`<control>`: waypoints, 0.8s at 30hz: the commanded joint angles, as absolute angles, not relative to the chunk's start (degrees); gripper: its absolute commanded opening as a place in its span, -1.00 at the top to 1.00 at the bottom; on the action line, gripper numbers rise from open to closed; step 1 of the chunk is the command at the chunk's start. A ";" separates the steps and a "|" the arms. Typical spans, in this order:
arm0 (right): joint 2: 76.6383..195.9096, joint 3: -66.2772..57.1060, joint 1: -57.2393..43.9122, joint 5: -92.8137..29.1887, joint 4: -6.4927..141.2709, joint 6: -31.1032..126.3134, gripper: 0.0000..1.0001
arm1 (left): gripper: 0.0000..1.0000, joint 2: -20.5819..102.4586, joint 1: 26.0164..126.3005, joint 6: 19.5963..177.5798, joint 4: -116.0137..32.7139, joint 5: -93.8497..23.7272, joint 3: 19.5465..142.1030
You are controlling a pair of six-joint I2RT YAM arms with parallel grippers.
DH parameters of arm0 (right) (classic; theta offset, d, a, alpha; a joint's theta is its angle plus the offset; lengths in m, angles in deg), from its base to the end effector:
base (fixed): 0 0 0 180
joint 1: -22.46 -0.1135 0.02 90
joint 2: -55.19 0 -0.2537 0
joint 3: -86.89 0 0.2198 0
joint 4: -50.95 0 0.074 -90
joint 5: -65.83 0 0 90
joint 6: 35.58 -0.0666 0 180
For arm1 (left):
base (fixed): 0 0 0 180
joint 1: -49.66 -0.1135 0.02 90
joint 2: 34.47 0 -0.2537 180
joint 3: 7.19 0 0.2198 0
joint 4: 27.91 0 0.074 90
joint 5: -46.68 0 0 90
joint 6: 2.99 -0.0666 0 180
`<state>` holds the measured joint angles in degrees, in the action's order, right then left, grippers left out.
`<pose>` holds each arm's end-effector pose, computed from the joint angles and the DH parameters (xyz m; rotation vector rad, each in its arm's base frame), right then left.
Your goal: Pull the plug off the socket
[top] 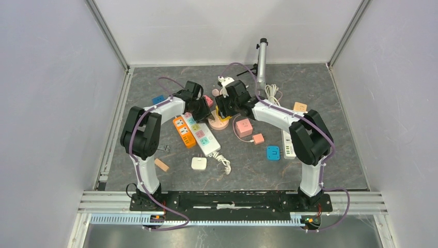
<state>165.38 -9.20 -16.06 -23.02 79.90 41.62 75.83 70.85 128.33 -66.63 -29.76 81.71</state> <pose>0.3322 0.2627 0.2021 -0.5155 2.3041 0.4227 0.3503 -0.1526 0.1509 -0.3935 2.7146 -0.6582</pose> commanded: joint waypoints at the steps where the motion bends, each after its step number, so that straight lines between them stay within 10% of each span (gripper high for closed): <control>1: 164.70 -9.52 -16.65 -22.84 78.11 40.73 0.94 | 0.13 79.45 72.58 125.45 -73.81 -34.39 81.20; 6: 164.79 -10.49 -16.65 -16.72 81.22 40.32 -0.24 | 0.13 80.36 72.77 124.91 -76.07 -36.74 82.09; 9: 164.11 -9.43 -16.65 -15.50 80.06 39.84 -0.52 | 0.13 80.49 72.75 124.81 -76.27 -36.99 82.09; 24: 170.50 -16.51 -16.56 -22.18 81.69 40.92 -0.36 | 0.14 80.93 72.85 124.71 -76.54 -35.85 82.22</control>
